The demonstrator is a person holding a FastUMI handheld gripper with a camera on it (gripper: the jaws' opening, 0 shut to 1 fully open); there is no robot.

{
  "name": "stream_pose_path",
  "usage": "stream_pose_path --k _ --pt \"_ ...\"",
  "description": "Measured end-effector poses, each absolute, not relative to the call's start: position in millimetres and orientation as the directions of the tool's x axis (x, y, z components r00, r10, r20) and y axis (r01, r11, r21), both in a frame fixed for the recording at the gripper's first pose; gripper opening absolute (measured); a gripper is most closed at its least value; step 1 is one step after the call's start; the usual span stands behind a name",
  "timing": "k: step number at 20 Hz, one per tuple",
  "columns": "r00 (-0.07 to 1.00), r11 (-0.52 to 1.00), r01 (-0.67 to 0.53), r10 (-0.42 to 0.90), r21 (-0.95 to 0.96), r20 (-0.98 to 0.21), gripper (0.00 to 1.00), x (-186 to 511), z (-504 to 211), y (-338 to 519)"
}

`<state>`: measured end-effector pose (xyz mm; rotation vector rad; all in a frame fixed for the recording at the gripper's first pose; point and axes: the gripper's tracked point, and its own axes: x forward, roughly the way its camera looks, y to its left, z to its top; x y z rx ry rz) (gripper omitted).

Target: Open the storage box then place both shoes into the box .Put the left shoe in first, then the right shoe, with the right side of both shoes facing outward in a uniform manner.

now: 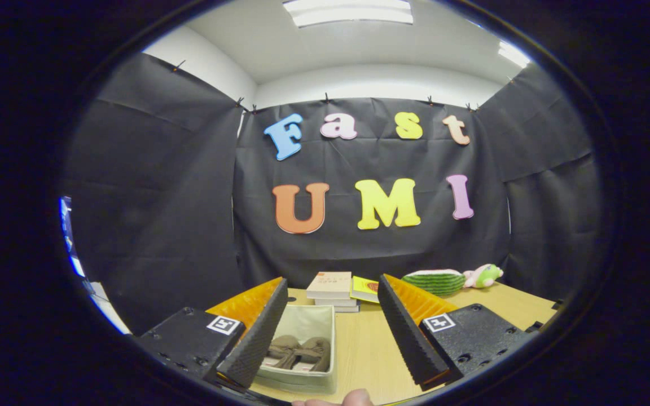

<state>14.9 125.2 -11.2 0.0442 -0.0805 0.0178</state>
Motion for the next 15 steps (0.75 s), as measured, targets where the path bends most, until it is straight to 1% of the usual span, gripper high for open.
stream_pose_path --k 9,15 --pt "0.998 0.998 -0.025 0.021 0.063 0.065 1.00 15.4 -15.9 128.7" --pt "0.999 0.998 0.005 -0.007 0.066 0.043 1.00 20.7 -25.6 120.6"
